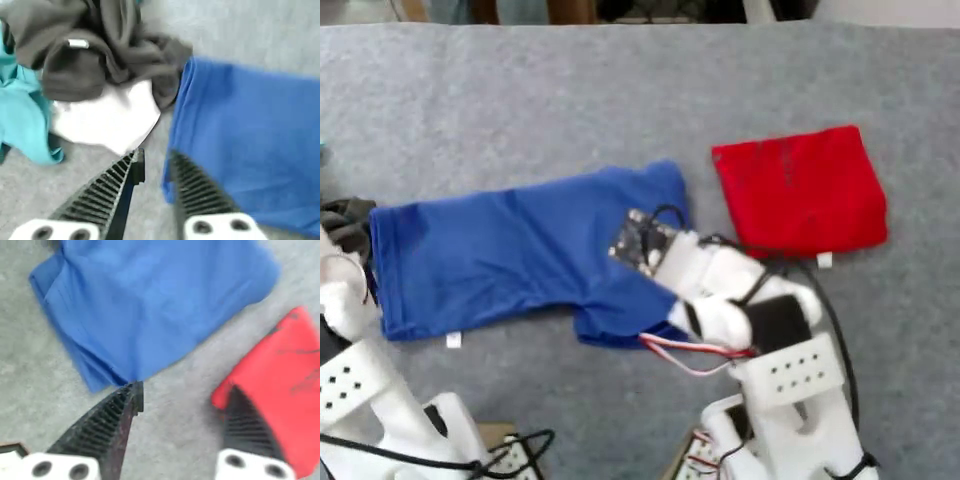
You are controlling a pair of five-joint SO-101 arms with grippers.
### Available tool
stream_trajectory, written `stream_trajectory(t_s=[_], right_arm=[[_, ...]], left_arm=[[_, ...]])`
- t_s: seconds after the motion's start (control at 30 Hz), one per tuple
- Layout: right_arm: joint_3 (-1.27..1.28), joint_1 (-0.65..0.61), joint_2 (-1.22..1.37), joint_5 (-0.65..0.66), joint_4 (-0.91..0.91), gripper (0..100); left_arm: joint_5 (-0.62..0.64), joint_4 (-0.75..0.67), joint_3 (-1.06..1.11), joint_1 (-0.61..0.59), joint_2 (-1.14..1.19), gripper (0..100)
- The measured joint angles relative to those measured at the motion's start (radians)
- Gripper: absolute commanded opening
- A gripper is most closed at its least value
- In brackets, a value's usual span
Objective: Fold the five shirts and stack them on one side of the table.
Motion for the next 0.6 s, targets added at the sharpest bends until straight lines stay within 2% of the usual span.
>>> stream_trajectory(t_s=[0.07,0.17,0.33,0.6], right_arm=[[-0.011,0.000,0.003,0.000,-0.055,7.9],[-0.011,0.000,0.055,0.000,-0.186,1.2],[-0.043,0.000,0.245,-0.077,-0.399,2.1],[-0.356,0.000,0.729,-0.261,-0.554,2.1]], left_arm=[[0.035,-0.017,-0.003,0.069,0.038,3],[0.115,-0.123,-0.005,0.149,0.163,3],[0.244,-0.302,-0.077,0.169,0.483,3],[0.255,-0.514,-0.259,0.169,0.984,3]])
